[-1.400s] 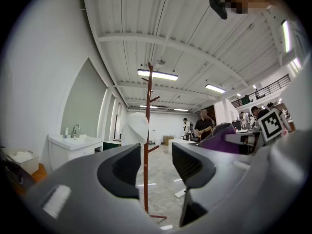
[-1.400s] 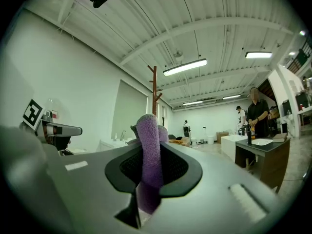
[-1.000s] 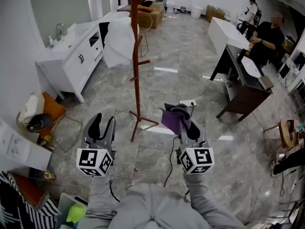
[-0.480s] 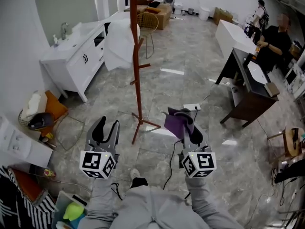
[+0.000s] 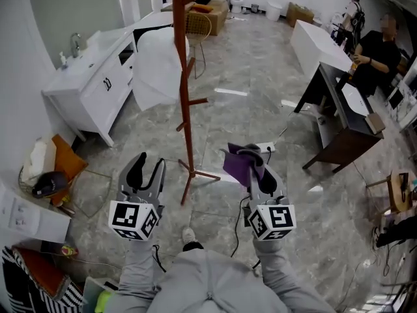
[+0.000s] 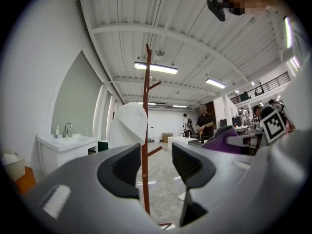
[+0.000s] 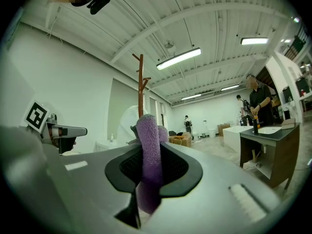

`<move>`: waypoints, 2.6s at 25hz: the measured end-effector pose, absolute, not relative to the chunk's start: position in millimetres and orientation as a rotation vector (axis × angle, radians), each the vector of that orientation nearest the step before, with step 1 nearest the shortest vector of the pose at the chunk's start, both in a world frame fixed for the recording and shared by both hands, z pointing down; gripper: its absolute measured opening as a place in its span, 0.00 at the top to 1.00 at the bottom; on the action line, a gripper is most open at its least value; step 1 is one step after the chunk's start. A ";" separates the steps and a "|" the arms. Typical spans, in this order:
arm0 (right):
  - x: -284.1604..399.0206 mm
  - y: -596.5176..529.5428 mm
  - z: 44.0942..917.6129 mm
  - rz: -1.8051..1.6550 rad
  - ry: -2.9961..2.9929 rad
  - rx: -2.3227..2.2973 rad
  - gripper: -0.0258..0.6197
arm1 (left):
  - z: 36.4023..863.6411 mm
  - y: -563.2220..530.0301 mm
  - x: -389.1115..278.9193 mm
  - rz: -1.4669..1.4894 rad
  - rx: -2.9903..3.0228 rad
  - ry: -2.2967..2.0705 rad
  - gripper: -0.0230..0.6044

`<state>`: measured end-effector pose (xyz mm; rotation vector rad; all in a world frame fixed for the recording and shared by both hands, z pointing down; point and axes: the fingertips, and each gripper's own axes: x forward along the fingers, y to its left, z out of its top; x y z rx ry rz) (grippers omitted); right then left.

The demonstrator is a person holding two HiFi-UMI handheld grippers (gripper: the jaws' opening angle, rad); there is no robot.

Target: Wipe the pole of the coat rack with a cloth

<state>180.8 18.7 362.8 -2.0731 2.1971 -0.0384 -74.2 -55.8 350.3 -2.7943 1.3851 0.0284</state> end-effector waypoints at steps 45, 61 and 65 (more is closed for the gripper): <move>121.1 -231.8 110.8 0.937 2.066 -1.682 0.88 | 339.9 -210.2 -150.1 0.068 -2.516 1.834 0.62; 66.3 -262.9 194.3 0.798 2.370 -1.606 0.88 | 358.2 -217.6 -169.6 0.061 -2.507 1.914 0.62; 62.6 -264.6 217.5 0.755 2.429 -1.623 0.88 | 359.9 -217.1 -166.8 0.055 -2.519 1.904 0.62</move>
